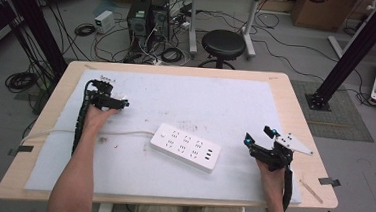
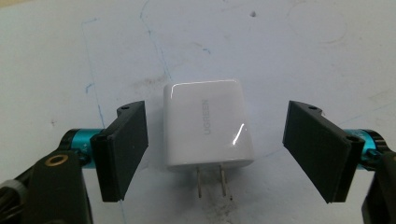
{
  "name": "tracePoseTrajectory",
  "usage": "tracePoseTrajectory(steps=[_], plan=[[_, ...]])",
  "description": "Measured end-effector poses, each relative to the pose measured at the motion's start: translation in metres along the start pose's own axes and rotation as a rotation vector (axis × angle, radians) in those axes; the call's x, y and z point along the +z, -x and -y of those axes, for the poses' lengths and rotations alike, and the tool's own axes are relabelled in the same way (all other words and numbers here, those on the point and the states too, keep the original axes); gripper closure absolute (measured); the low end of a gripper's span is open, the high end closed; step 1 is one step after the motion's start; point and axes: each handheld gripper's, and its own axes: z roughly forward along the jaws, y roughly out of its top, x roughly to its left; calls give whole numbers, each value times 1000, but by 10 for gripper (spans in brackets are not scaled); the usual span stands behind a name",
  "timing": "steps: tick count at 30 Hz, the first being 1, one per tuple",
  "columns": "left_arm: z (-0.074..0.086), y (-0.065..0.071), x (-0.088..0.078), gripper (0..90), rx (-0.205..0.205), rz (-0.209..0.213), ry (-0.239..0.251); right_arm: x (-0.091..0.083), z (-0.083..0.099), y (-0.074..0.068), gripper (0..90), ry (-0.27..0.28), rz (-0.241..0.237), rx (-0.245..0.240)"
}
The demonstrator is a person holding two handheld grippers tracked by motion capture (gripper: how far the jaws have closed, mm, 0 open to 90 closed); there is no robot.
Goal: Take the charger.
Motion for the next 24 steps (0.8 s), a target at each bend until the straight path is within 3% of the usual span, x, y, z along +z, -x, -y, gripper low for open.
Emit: tracePoseTrajectory(steps=[8, 24], plan=[[3, -1, 10, 234, -5, -2, -30, 0, 0, -1, 205, -4, 4, 3], [5, -1, 16, 304, -15, 10, -34, 2, 0, -1, 205, -12, 3, -7]])
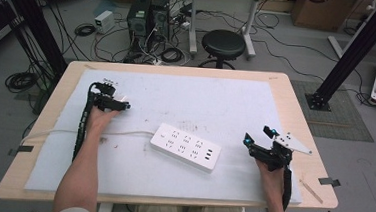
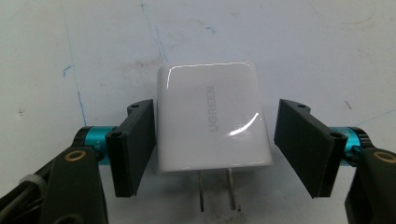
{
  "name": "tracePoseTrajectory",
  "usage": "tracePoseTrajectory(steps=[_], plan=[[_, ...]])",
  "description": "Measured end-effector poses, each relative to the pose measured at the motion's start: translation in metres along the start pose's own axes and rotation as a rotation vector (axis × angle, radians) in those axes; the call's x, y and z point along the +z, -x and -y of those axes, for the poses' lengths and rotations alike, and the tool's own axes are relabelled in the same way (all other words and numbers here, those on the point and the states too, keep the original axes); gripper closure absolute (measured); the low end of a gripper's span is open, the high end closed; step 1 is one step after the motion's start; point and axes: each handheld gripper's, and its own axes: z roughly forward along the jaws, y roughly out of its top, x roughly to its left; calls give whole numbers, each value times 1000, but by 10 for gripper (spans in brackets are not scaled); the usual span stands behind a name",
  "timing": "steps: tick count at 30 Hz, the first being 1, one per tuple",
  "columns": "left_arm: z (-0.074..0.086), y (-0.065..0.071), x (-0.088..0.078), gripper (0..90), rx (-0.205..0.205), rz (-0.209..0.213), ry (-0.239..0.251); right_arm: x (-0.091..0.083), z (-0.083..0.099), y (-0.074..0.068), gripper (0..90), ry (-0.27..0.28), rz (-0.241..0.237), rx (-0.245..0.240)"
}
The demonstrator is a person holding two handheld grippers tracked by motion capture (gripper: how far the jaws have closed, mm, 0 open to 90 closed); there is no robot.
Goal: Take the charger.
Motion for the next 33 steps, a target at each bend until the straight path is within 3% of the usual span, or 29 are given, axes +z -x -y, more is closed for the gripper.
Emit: tracePoseTrajectory(steps=[33], plan=[[1, 0, 1, 423, 34, -3, 6, 1, 0, -1, 205, -7, 3, -8]])
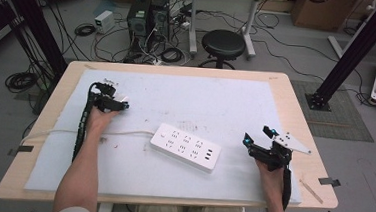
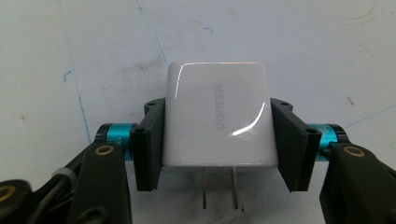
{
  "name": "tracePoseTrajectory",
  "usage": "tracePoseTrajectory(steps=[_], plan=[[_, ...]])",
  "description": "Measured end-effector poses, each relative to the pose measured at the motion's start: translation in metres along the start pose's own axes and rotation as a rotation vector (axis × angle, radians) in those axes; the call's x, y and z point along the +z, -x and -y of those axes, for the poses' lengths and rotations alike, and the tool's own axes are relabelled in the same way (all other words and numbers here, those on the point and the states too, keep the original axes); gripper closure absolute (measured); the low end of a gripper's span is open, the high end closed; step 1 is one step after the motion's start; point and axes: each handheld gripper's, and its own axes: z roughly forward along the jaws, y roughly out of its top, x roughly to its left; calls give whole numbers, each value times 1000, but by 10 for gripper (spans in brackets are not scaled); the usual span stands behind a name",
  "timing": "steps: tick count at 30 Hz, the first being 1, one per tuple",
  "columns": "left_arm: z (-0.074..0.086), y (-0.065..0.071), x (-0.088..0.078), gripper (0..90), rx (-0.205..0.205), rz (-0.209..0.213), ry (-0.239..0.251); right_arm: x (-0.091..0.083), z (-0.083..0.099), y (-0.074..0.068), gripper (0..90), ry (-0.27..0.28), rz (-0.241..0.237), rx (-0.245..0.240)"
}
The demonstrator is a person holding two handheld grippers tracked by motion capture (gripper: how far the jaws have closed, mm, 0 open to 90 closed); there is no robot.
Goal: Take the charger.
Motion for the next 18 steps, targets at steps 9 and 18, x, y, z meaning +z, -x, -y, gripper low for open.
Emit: tracePoseTrajectory(steps=[9, 18], plan=[[-1, 3, -1, 424, 10, -17, -4, 0, 0, 0, 205, 0, 1, 0], [-6, 8, -10, 424, 18, 4, 15, 0, 0, -1, 205, -3, 3, 4]])
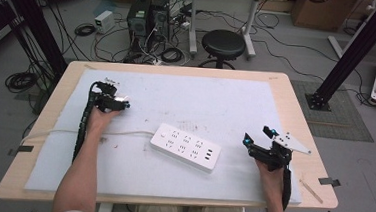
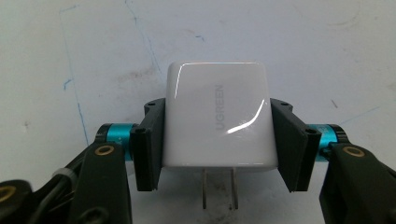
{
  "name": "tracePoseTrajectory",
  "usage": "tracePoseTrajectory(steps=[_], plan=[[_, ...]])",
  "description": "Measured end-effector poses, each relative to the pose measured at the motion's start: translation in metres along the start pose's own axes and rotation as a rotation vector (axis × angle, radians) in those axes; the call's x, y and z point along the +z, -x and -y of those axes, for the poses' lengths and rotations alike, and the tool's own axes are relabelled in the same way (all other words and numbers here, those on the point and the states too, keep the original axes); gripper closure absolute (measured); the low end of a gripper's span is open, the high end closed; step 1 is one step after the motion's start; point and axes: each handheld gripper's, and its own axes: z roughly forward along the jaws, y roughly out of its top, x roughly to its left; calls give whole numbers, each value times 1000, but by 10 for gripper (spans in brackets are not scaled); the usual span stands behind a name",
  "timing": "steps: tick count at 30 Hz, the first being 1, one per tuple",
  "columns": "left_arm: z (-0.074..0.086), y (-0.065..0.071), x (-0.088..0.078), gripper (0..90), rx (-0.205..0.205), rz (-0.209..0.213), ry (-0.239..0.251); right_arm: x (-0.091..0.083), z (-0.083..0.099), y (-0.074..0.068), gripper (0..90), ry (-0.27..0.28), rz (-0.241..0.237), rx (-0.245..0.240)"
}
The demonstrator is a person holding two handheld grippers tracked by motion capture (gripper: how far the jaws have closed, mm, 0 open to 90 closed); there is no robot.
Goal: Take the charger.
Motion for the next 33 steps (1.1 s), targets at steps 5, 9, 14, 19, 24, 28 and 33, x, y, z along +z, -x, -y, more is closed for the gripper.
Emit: tracePoseTrajectory(steps=[5, 9, 14, 19, 24, 28, 33], plan=[[-4, 7, -13, 424, 4, 21, 18, 0, 0, 0, 205, 4, 1, -13], [-5, 14, -24, 424, 35, 26, 20, 0, 0, 0, 205, 4, 4, -4], [-7, 24, -42, 424, 52, 48, 48, 1, 0, -1, 205, -9, 5, -5], [-5, 34, -59, 424, 85, 58, 59, 1, 0, -1, 206, -11, 8, -9], [-3, 42, -70, 424, 93, 64, 81, 3, -1, -2, 205, -28, 6, 0], [0, 52, -79, 424, 113, 76, 98, 5, -1, -5, 205, -37, -2, -38], [3, 61, -88, 424, 126, 85, 124, 4, -1, -5, 205, -33, -9, -33]])
